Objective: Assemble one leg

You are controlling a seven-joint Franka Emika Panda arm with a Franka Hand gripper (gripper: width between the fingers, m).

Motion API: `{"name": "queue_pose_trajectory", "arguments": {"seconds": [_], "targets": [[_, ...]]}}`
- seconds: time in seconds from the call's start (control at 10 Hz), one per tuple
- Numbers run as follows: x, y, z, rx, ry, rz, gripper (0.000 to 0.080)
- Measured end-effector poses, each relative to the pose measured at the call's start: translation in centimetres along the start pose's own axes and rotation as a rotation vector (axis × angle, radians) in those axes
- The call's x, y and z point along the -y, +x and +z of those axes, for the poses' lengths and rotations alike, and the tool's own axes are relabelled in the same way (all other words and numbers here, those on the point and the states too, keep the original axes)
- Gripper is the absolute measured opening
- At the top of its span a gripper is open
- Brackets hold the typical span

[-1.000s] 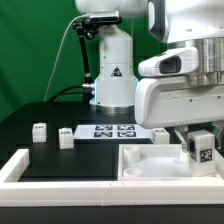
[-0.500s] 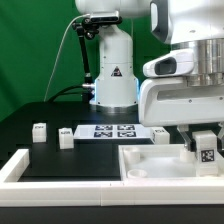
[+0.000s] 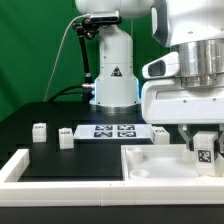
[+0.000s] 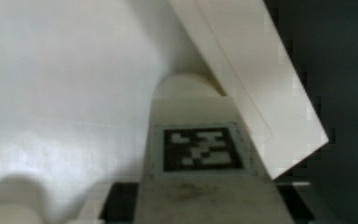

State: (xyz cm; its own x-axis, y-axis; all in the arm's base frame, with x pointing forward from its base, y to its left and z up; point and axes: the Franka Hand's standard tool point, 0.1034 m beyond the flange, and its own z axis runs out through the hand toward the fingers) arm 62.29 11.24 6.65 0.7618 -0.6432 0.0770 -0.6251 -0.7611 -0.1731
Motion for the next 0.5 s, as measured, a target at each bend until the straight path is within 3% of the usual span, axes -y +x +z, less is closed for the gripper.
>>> {"name": "queue_pose_trajectory", "arguments": {"seconds": [0.5], "targets": [[-0.09,-0.42,0.04,0.013,0.027,0.542,0.0291]]}}
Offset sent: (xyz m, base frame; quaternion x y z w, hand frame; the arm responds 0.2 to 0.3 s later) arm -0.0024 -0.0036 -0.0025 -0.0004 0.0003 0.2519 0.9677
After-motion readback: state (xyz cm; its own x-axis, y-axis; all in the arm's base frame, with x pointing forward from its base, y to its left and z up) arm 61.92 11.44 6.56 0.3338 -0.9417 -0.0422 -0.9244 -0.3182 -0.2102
